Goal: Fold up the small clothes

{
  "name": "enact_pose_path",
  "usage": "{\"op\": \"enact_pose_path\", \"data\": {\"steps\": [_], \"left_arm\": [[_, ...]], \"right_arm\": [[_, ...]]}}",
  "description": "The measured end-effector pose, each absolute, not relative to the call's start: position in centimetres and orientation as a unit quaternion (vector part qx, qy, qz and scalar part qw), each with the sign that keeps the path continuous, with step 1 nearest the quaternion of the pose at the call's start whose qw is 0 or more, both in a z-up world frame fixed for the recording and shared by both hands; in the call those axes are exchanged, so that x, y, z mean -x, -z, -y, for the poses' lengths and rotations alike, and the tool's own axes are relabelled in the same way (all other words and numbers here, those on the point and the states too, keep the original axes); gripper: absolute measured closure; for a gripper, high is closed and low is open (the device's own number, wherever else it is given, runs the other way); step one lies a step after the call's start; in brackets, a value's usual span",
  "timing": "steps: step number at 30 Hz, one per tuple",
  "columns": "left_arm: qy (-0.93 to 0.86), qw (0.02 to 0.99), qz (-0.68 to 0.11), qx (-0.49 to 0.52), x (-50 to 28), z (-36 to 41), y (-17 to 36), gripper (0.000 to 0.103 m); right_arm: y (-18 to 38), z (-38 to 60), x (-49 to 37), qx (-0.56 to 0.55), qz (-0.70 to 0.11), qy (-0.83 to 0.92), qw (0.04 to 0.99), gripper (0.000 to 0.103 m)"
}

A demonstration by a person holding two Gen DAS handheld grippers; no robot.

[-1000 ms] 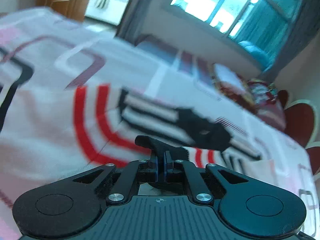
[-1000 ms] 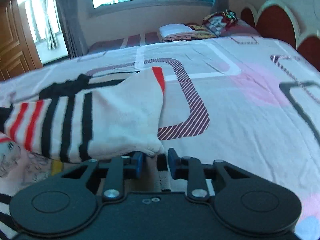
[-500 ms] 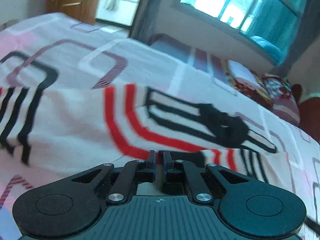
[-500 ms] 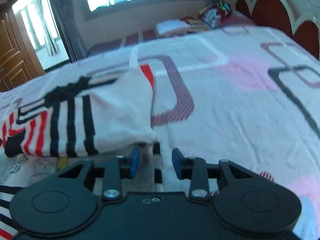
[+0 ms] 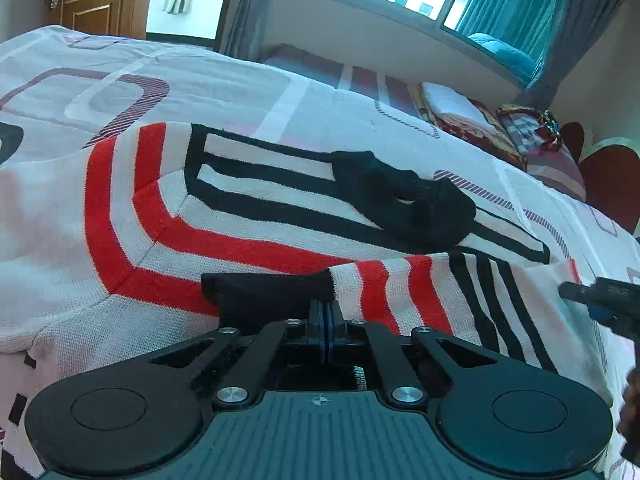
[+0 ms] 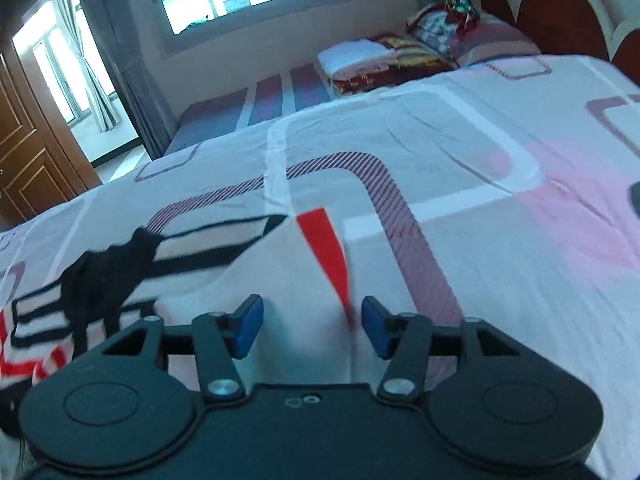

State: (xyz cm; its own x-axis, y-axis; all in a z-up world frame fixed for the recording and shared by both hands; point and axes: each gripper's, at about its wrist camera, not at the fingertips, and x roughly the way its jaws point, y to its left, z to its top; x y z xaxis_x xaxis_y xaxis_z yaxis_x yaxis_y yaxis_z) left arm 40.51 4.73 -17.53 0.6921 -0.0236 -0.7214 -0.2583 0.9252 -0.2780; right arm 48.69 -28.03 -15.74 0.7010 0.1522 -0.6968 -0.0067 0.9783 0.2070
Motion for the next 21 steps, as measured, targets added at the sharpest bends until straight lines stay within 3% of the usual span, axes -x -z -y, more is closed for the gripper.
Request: {"op": "enact_pose_path", "data": {"steps": [3,6,10,12,21], "left_arm": [[-0.066,0.899,-0.390,0.189,-40.7,-4.9,17.6,0.098],[-0.067,0.902,-0.390,0.174,-40.8,-4.6,17.7,0.098],[-0.076,0.906,-0.382,0.167,-40.4,-3.9,16.1,0.098],[-0.068,0.910,-0.374,0.167,-40.5,-3.6,15.8,0.098],[-0.061,0.901,-0.397,0.162,-41.2,-4.7,17.1,0.098]], "right_arm": [[16.2,28.0,-50.0,-0.080,-0.382,-0.029,0.920,0.080],[16.7,28.9,-49.8,-0.076,-0.372,-0.011,0.925,0.085],[16.3,28.4,-49.4,-0.063,-0.368,-0.010,0.928,0.081],[15.3,28.2,-48.6,-0.062,-0.351,-0.004,0.934,0.073],[16.5,25.3,-46.9,0.013,-0.358,-0.049,0.932,0.074]]}}
